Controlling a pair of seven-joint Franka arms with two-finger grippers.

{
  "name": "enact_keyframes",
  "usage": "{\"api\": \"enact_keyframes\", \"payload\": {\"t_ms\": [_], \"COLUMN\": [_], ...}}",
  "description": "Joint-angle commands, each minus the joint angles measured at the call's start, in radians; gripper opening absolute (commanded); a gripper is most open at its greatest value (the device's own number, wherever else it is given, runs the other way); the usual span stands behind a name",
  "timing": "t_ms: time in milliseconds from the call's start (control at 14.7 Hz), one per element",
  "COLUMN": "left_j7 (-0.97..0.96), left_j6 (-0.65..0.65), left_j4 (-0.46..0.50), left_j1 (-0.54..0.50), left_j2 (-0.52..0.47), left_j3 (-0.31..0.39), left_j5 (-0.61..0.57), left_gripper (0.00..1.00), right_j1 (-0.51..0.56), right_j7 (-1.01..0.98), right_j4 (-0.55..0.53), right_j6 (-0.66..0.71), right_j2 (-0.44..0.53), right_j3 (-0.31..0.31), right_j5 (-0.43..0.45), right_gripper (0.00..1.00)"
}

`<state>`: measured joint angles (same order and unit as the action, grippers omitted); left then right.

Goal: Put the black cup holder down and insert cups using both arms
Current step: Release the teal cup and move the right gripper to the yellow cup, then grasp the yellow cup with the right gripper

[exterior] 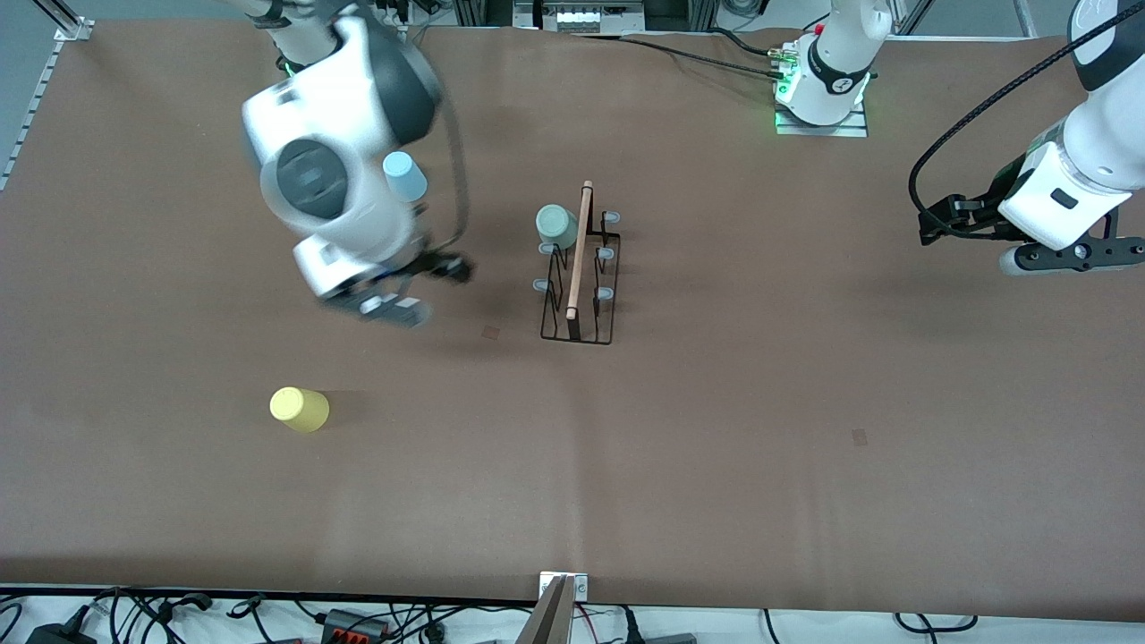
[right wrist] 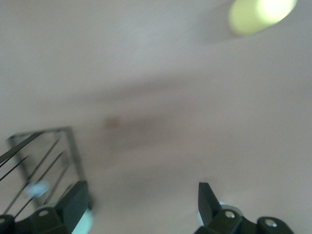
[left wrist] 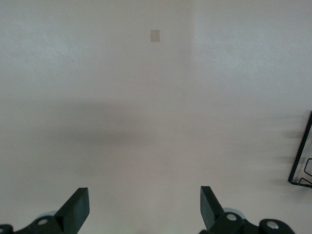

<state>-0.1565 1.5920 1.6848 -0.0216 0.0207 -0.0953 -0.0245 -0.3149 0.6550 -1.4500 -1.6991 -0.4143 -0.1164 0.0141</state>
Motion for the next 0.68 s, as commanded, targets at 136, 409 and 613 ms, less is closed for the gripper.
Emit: {"api": "enact_keyframes", "payload": {"t_ms": [136, 409, 613], "left_j7": [0.003, 0.003, 0.003], "left_j6": [-0.004, -0.006, -0.006], "left_j4": [0.01, 0.012, 0.012], "left_j1": [-0.009, -0.009, -0.009], "left_j2": [-0.013, -0.013, -0.013], "left_j3": [-0.011, -0.011, -0.011], "left_j5": [-0.017, -0.017, -0.017], "left_gripper": [1.0, 1.0, 1.0], "right_j1": [0.187, 0.267, 0.307], "right_j7": [-0.112, -0.197, -0.28], "right_j4": [0.013, 0.013, 0.013], "right_j6": [-0.054, -0.206, -0.308], "right_j2": [-0.079, -0.152, -0.213], "right_j3": [-0.012, -0.009, -0.008], "right_j5": [0.081, 0.092, 0.105], "right_gripper": [1.0, 1.0, 1.0]}}
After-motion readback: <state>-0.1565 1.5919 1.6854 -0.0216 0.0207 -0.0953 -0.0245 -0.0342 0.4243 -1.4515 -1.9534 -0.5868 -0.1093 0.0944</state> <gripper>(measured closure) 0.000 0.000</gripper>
